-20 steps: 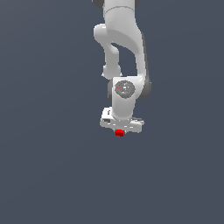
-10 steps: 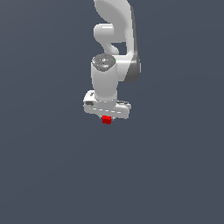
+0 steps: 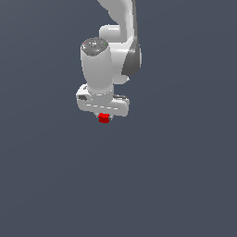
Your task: Pick up the red cube and move it to a goal position.
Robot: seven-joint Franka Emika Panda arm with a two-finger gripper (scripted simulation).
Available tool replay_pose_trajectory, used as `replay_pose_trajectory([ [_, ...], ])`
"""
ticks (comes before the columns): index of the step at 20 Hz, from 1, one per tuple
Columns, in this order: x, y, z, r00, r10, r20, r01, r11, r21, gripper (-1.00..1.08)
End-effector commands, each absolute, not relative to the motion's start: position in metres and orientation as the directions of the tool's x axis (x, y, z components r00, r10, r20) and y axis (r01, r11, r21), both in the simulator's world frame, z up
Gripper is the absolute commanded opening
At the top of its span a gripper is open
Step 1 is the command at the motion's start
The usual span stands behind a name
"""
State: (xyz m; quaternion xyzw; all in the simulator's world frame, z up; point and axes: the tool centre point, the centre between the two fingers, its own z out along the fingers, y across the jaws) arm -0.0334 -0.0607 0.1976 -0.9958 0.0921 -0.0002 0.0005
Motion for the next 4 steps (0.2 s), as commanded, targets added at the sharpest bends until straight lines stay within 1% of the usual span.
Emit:
replay_pose_trajectory([
  [1,-0.0343,-0.0635,0.2015,0.983,-0.182,0.0,-0.182,-0.983,-0.001,-1.0],
  [4,-0.0334,-0.0635,0.2012,0.983,-0.182,0.0,-0.182,-0.983,0.0,-1.0],
])
